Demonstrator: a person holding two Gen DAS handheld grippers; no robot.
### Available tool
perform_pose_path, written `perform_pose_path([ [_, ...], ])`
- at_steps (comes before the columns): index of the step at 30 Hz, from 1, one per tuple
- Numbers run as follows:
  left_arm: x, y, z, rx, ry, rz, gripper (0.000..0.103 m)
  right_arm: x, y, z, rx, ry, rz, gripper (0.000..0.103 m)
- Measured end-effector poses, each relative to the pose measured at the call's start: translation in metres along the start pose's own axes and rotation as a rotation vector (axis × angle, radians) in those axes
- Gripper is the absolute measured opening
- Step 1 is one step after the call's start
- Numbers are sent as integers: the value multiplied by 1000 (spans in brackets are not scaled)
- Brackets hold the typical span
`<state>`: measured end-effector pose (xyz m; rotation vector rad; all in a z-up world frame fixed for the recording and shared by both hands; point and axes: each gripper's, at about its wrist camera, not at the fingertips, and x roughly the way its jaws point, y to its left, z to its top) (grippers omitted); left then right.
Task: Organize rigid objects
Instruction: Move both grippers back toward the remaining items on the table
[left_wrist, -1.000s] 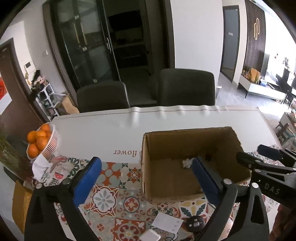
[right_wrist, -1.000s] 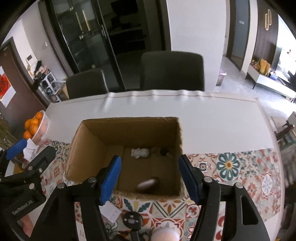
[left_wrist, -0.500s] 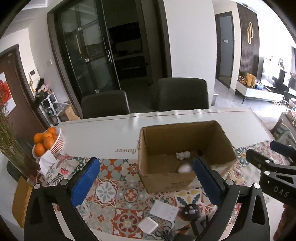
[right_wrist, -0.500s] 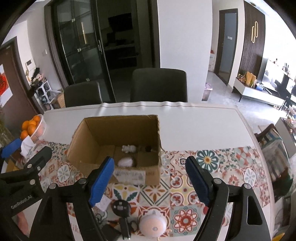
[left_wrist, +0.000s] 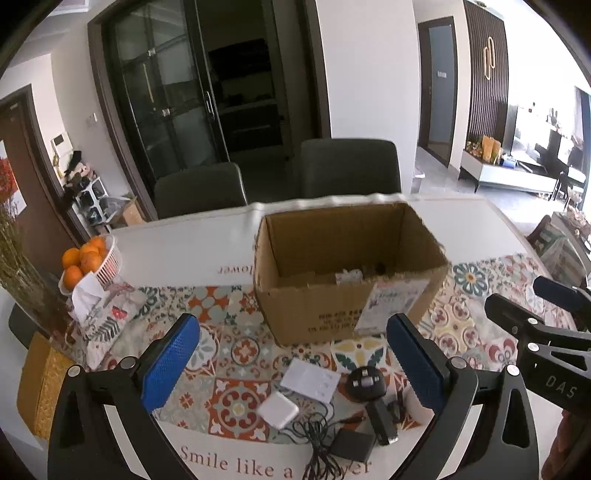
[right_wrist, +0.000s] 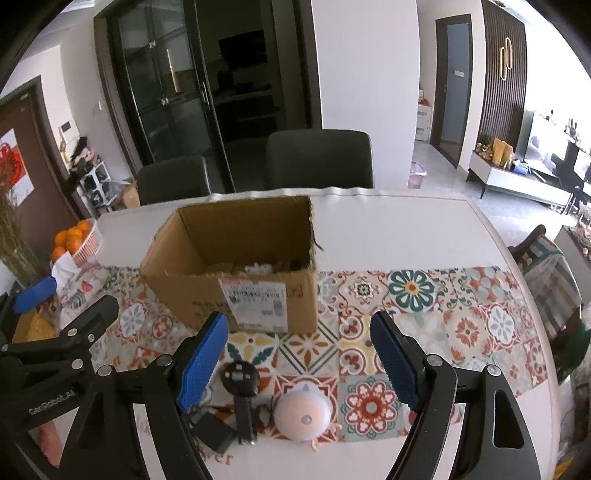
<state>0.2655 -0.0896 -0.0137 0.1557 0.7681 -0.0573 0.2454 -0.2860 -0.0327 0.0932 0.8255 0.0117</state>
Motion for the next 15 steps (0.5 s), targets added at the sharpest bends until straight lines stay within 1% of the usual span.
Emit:
perform_pose_path([
  [9,19,-10,-35,30,98,-5,103,20,-2,-38,-18,117,18,79],
  [15,38,-15,-62,43,189,-13,103,40,0,-64,-51,212,25,79],
])
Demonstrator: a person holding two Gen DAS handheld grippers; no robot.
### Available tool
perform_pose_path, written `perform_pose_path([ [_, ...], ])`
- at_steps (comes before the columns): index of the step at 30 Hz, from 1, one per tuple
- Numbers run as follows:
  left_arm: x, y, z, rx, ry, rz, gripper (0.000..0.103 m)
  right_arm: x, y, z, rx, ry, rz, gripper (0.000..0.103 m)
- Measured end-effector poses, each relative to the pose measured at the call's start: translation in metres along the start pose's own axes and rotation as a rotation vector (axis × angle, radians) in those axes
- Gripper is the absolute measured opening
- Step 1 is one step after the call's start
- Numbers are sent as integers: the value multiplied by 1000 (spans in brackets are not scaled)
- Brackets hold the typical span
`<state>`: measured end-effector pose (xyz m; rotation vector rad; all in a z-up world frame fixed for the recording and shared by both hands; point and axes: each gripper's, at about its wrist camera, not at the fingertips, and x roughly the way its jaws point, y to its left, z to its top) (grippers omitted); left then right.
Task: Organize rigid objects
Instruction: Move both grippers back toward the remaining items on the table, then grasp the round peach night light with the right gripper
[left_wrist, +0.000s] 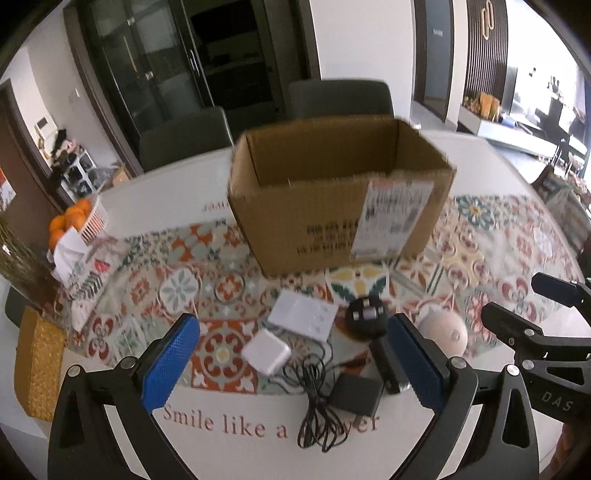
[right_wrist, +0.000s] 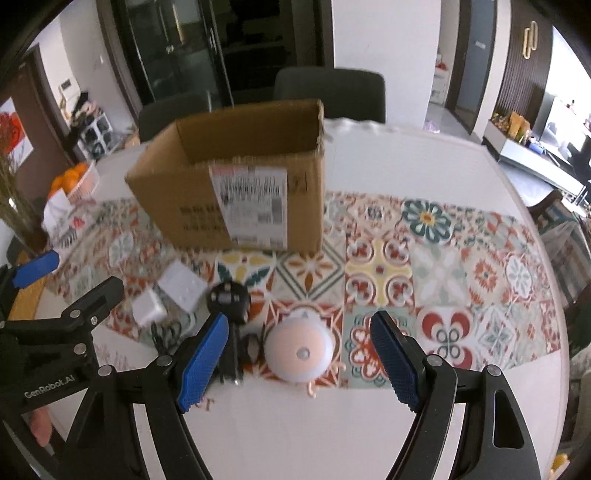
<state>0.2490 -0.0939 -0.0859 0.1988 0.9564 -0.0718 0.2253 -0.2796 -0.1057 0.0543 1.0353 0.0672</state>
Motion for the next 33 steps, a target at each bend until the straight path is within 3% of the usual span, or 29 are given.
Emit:
perform_pose_path([
  [20,71,-20,-43,43,225,-10,103,81,-5,-31,-79,259,59,79],
  [33,101,-20,-49,19,304,-7,103,121,-9,-30,-113,338,63,79],
])
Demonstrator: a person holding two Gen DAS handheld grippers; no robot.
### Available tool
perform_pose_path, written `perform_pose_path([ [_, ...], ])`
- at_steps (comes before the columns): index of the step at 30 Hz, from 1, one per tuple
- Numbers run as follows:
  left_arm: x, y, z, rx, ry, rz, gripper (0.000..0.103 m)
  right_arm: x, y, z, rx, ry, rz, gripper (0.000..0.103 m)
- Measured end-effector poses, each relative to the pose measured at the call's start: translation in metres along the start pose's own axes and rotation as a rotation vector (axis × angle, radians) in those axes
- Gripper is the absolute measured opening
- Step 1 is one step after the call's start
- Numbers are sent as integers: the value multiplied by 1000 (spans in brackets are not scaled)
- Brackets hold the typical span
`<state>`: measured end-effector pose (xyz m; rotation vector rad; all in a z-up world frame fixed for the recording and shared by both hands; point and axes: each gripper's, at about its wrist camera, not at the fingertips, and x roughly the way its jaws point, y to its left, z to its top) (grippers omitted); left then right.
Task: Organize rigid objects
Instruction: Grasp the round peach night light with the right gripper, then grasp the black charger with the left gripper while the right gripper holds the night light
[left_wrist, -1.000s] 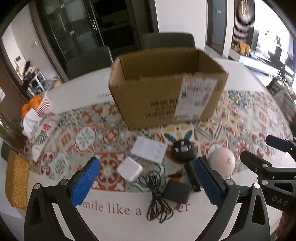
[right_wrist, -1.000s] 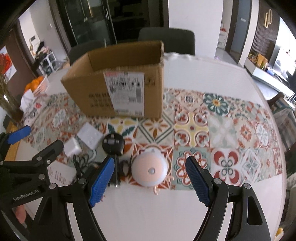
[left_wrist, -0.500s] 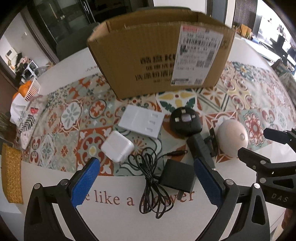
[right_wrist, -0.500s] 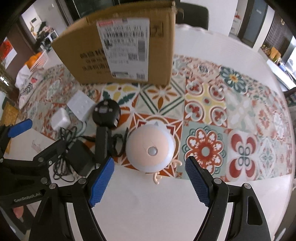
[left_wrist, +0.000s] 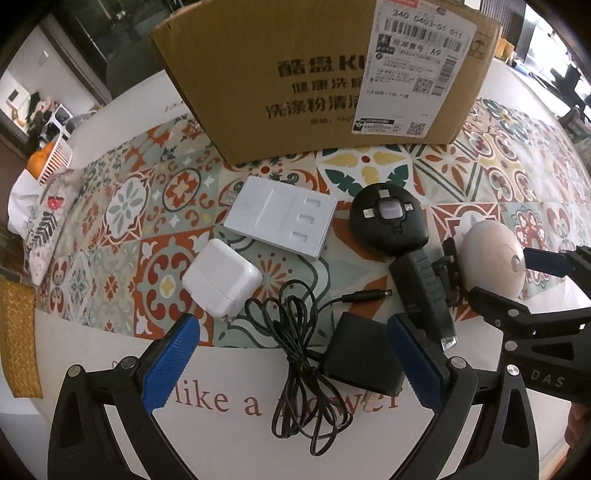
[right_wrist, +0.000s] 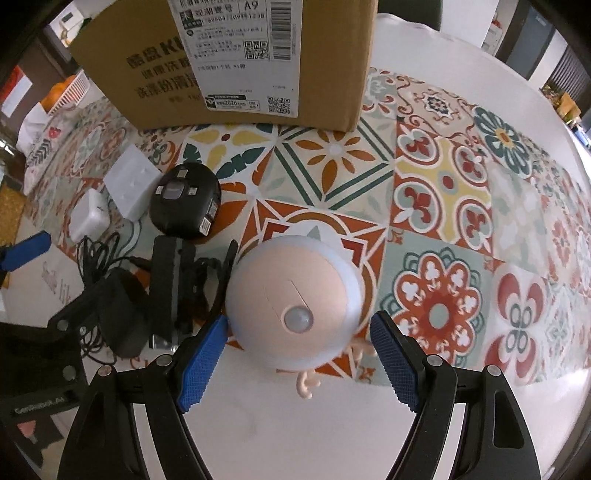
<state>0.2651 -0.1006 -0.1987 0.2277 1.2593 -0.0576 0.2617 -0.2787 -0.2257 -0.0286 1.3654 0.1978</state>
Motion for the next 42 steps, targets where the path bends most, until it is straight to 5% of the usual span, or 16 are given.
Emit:
perform_pose_path([
  [15,9,10,2,-24,6,-4,102,10,13,11,25,-18,-23,75],
  [30,-43,14,-35,102,-128,-207,101,-58,29,-37,158,-127,-59,75],
  [42,-35,-12,-50,296,-203,-260,69,-53,31,-82,230,-72,-76,75],
])
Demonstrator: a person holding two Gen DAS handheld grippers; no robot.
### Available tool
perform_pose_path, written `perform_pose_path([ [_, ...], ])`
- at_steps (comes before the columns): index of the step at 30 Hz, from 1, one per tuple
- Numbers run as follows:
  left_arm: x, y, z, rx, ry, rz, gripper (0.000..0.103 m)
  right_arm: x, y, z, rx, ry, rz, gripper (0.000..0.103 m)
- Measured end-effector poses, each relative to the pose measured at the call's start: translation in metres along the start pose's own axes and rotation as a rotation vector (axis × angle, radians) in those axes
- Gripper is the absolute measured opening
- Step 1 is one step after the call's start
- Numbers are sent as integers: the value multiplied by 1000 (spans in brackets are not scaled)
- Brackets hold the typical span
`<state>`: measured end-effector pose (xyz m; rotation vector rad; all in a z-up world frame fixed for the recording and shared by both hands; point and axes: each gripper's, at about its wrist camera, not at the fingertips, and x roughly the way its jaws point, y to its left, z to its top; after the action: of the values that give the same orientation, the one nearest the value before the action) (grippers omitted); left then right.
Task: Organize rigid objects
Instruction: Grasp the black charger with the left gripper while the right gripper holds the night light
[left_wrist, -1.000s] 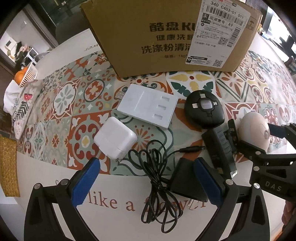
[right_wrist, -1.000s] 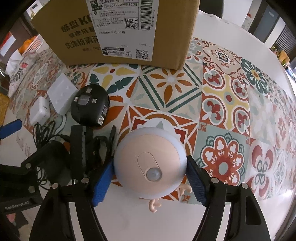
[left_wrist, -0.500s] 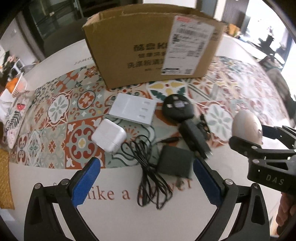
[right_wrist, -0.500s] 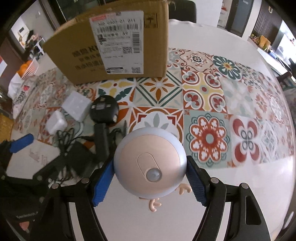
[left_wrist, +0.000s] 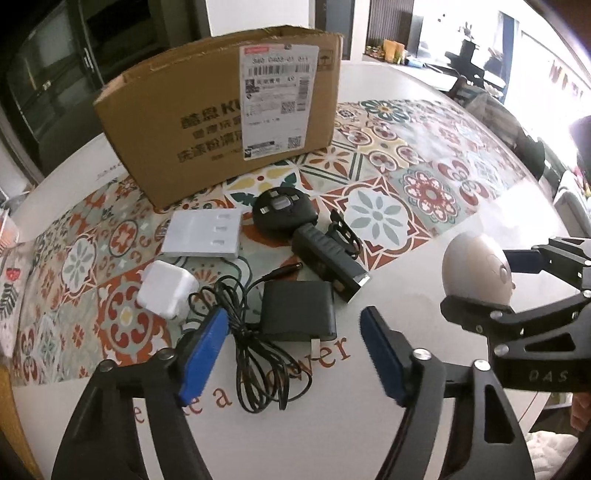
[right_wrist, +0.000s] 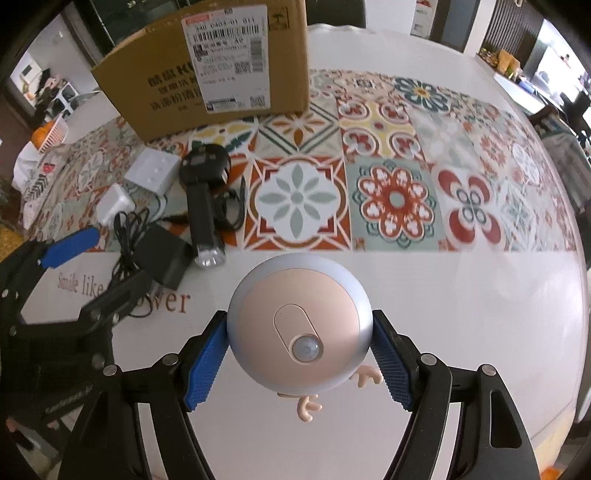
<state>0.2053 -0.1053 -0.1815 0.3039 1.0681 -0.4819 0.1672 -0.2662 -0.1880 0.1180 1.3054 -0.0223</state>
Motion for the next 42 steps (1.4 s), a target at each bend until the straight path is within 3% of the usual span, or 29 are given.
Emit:
perform_pose_path([
  [4,15,2,2,6,51,-28,58,12,0,-3,24,35,22,75],
  [19,43,6,10,-26,130,-85,56,28,-5,6,70,61,45,75],
  [27,61,3,12,-24,179,-47,55,39,-10,6,84,82,45,75],
  [34,62,3,9,-43,165,-24,54,42,-10,4,88,85,35,75],
  [42,34,11,0,-97,120,-39,54,21,1,7,51,35,41,75],
])
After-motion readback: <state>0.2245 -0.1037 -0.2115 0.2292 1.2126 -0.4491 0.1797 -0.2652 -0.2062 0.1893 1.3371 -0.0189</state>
